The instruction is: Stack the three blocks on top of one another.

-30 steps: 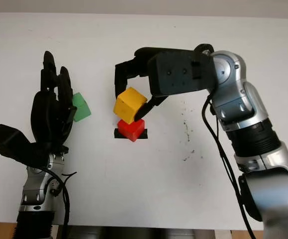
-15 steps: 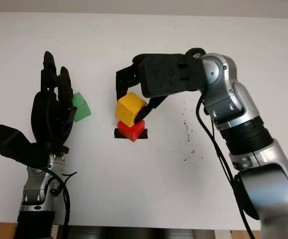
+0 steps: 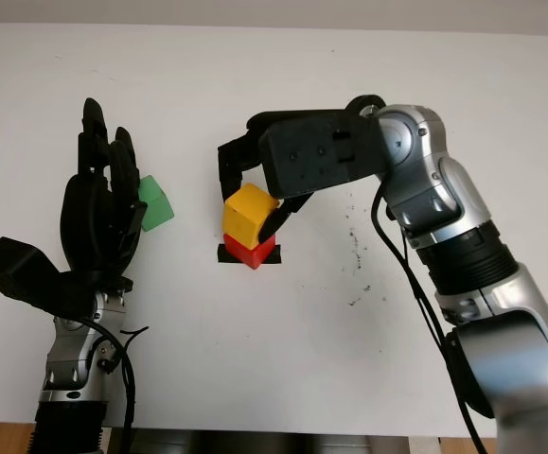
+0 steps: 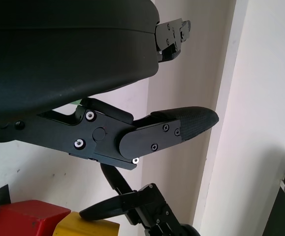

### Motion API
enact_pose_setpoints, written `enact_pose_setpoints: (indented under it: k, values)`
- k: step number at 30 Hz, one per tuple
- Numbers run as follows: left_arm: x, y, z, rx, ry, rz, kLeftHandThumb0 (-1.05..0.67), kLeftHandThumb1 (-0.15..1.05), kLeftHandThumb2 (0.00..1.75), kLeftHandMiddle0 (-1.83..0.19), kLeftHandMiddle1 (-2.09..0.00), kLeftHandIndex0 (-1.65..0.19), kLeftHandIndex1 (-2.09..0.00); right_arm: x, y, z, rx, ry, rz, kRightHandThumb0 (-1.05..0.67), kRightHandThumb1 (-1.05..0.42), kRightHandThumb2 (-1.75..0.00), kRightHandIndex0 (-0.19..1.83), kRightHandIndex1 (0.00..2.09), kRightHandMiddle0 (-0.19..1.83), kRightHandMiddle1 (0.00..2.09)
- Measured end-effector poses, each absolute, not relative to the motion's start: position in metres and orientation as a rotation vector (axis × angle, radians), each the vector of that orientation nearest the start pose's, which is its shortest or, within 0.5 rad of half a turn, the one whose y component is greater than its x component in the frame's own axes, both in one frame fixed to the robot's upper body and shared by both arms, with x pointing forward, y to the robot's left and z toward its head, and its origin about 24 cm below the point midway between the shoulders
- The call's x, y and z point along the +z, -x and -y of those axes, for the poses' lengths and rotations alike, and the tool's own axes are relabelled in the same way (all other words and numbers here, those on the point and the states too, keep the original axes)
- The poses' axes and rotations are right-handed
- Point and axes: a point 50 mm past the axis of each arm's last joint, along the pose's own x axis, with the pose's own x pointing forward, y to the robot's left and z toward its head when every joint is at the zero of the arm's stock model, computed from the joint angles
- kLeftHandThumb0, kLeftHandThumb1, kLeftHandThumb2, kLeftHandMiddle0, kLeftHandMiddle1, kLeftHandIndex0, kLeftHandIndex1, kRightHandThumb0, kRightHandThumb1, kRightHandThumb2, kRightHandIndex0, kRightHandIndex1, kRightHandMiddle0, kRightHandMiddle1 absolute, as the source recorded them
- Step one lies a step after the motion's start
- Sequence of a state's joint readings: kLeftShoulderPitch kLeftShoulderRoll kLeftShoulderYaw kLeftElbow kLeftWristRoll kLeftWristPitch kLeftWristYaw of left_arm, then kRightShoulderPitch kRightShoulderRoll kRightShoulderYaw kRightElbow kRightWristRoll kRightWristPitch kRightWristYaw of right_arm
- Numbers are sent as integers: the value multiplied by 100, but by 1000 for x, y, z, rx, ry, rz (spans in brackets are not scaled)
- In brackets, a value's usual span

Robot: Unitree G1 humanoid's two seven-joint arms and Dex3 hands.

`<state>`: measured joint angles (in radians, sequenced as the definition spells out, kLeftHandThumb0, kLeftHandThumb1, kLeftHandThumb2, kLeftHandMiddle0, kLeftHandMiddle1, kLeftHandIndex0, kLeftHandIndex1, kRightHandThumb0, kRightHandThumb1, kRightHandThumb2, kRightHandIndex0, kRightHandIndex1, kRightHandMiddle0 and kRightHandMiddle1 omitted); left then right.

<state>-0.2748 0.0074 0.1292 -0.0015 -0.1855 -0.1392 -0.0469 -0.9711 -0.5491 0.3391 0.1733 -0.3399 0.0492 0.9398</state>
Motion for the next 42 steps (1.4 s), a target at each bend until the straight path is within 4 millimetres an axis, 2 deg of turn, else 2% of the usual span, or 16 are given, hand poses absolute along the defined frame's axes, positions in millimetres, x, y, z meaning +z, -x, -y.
enact_pose_setpoints:
  k: [19, 42]
  values:
    - [127, -293, -160, -8, 186, 427, -61, 105, 64, 19, -5, 19, -1, 243, -345, 105, 911, 1341, 217, -41, -91, -6, 30, 5, 45, 151]
    - [126, -294, -160, -7, 188, 418, -62, 105, 63, 19, -4, 19, 0, 242, -347, 105, 897, 1324, 207, -43, -93, -6, 28, 4, 42, 155]
